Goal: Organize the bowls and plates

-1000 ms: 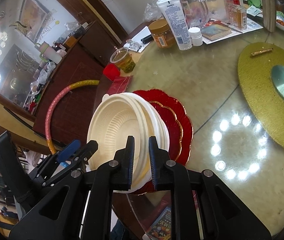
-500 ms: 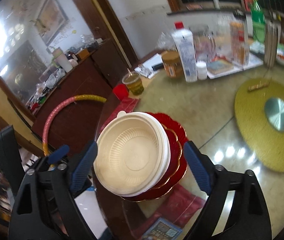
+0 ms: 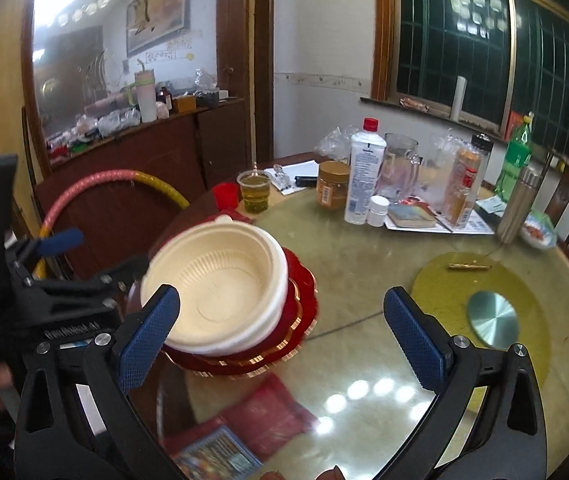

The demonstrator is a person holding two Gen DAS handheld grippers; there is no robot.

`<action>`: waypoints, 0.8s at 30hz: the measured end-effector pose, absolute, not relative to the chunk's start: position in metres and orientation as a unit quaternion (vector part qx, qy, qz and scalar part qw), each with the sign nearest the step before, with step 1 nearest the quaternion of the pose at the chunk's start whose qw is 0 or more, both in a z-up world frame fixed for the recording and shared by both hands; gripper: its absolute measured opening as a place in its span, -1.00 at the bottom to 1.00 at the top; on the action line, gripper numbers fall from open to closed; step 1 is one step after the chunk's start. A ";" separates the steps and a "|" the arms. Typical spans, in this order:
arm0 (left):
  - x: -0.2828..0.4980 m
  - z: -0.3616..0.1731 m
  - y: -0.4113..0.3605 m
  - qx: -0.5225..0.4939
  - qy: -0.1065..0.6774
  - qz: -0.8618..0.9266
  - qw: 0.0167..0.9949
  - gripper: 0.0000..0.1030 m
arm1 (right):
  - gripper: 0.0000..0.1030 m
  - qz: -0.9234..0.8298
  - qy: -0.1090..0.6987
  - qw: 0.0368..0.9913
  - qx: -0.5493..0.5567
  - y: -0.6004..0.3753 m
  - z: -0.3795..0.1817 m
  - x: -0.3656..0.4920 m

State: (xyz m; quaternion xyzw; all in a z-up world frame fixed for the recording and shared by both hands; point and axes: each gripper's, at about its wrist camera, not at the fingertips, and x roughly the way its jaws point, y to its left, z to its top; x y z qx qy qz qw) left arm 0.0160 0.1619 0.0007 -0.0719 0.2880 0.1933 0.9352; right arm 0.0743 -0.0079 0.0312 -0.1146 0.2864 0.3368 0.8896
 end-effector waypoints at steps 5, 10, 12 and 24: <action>0.021 -0.005 0.152 -0.069 0.318 0.174 0.929 0.99 | 1.00 0.341 0.278 0.882 -0.167 -0.016 0.023 0.065; 0.024 -0.009 0.141 -0.058 0.339 0.164 0.925 0.99 | 1.00 0.349 0.277 0.870 -0.211 -0.020 0.014 0.054; 0.025 -0.009 0.139 -0.058 0.341 0.161 0.924 1.00 | 1.00 0.351 0.280 0.867 -0.215 -0.021 0.012 0.052; 0.026 -0.010 0.141 -0.073 0.353 0.147 0.921 1.00 | 1.00 0.349 0.300 0.863 -0.206 -0.014 0.006 0.057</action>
